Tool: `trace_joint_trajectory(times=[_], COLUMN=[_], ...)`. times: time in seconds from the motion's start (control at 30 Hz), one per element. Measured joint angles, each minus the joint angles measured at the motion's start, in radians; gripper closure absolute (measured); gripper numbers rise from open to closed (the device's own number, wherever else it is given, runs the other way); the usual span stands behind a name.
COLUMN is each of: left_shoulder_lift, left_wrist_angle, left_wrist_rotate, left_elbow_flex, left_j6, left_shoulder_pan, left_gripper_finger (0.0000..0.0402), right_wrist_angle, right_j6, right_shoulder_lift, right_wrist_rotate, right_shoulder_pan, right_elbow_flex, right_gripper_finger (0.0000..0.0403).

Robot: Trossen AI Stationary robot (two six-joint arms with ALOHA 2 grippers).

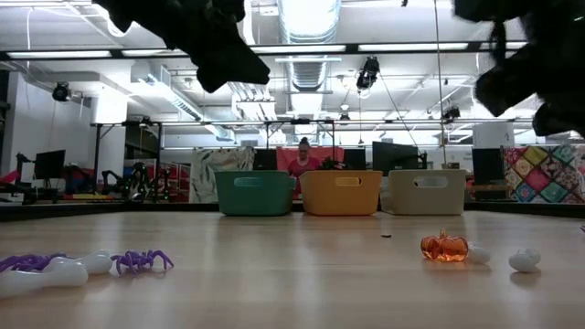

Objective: Sort Halloween decoration
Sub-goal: Put the purple spider toy into the gray bin

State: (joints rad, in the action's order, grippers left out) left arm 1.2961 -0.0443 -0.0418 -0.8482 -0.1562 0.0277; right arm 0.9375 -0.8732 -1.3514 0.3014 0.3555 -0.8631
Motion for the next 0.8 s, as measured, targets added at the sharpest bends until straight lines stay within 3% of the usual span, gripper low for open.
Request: trace_joint_trajectory(times=[0.3,0.47,0.6,0.8], left_shoulder_lift=[0.001,0.002,0.002,0.013], left_wrist_angle=[0.091,0.302,0.654,0.779], left_wrist_rotate=[-0.008,-0.168,-0.287,-0.197], left_elbow_flex=[0.0,0.052,0.173,0.259], left_j6=[-0.01,0.039,0.164,0.209], left_shoulder_pan=[-0.104,-0.209,-0.31,-0.366], left_gripper_finger=[0.0325,0.0325,0.0325,0.0325], right_wrist_angle=[-0.012,-0.023,-0.034,-0.035], right_j6=[0.163,0.177,0.185,0.185], right_shoulder_lift=[0.0,0.0,0.0,0.0], right_wrist_rotate=[-0.333,-0.475,-0.504,-0.51], right_shoulder_pan=[0.237,0.326,0.363,0.365], right_elbow_flex=[0.0,0.0,0.0,0.0], right_gripper_finger=[0.0337,0.0337,0.0337,0.0337])
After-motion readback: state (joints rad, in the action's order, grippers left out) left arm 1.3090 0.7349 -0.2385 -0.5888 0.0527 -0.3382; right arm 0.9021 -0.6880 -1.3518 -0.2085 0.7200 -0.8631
